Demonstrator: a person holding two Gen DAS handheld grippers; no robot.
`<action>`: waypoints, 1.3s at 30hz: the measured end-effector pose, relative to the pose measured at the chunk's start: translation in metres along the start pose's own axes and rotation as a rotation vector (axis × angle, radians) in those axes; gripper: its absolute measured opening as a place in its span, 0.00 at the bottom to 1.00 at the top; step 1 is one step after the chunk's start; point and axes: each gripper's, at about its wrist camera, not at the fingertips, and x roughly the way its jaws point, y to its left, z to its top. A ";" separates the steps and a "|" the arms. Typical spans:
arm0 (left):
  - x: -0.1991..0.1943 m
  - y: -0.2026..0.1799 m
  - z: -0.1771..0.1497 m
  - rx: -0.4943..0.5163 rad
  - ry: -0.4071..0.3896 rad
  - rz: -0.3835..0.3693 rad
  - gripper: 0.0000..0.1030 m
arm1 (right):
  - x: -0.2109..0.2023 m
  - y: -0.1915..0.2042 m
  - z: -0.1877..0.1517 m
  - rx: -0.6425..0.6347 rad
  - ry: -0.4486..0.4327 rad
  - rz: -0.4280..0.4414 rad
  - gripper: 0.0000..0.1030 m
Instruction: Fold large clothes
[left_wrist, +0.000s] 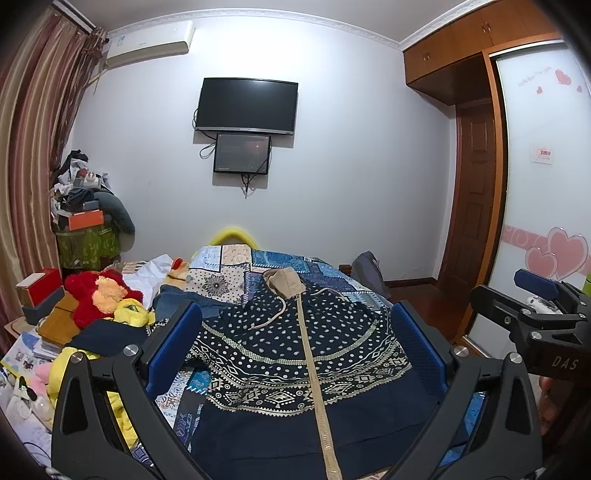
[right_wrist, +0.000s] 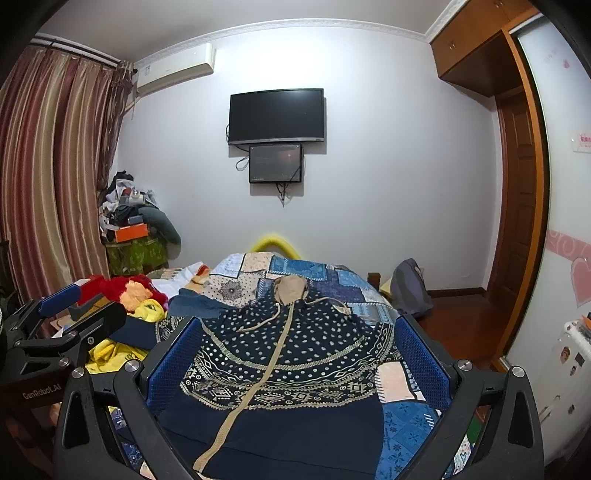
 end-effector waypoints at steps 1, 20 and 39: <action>0.002 0.001 0.000 0.000 0.001 0.004 1.00 | 0.003 0.001 0.000 -0.004 0.006 -0.002 1.00; 0.156 0.173 -0.042 -0.136 0.216 0.277 1.00 | 0.192 0.030 -0.007 -0.082 0.196 0.012 1.00; 0.259 0.403 -0.170 -0.602 0.538 0.377 0.66 | 0.416 0.032 -0.085 -0.165 0.551 0.092 1.00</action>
